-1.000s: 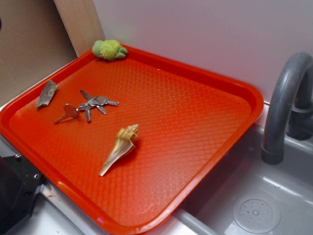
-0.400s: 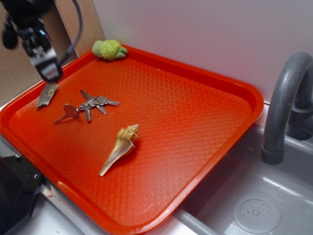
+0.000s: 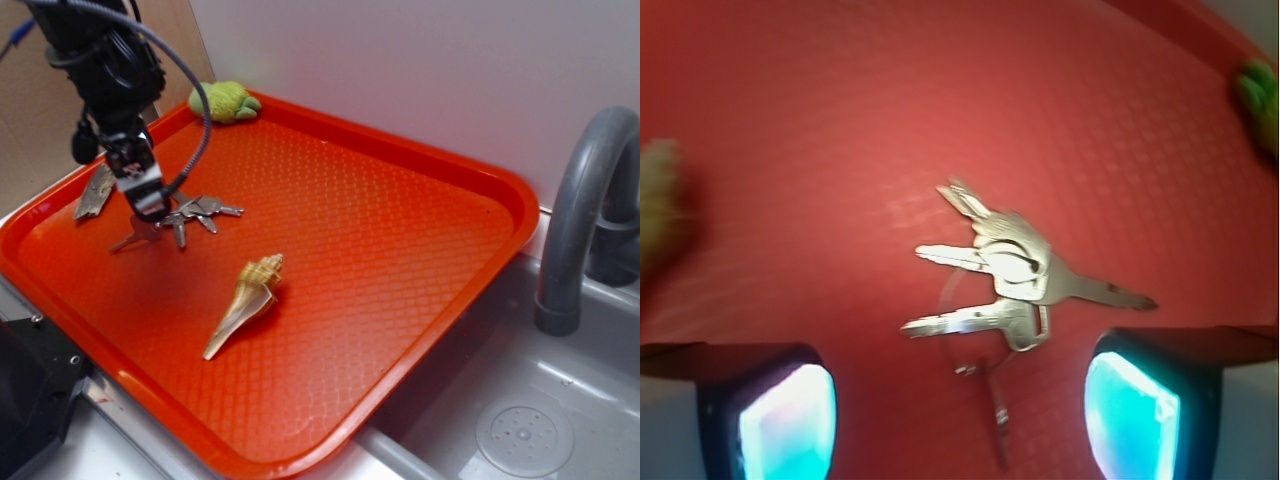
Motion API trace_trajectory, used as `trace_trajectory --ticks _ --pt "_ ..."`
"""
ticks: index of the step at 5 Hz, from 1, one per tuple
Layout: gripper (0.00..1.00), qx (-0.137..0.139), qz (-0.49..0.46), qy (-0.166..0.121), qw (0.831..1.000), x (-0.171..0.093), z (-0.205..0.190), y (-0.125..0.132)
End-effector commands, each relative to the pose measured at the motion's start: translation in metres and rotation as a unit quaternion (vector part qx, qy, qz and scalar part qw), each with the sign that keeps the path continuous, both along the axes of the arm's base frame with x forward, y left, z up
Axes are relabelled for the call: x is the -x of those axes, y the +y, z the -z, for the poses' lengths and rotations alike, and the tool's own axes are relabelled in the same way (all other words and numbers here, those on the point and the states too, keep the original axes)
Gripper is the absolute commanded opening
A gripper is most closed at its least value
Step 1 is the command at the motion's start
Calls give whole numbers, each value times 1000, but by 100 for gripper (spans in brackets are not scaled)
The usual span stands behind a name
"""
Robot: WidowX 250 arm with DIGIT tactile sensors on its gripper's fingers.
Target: Grab the silver keys.
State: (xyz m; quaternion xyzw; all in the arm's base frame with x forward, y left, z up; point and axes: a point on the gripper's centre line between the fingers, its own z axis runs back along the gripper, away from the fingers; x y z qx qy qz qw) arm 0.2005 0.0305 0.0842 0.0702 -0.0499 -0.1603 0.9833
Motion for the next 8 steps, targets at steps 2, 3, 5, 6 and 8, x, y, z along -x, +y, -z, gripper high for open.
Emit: trace_trajectory --ticks 2,3,5,6,8 --pt "100 -48 -85 -12 995 -24 27 1" --pt "100 -67 -123 2 990 -26 38 12" --pt "0 -85 -188 6 978 -25 50 20" --pt "0 -85 -183 15 979 -28 50 20" --pt "0 -61 -201 30 977 -25 36 21"
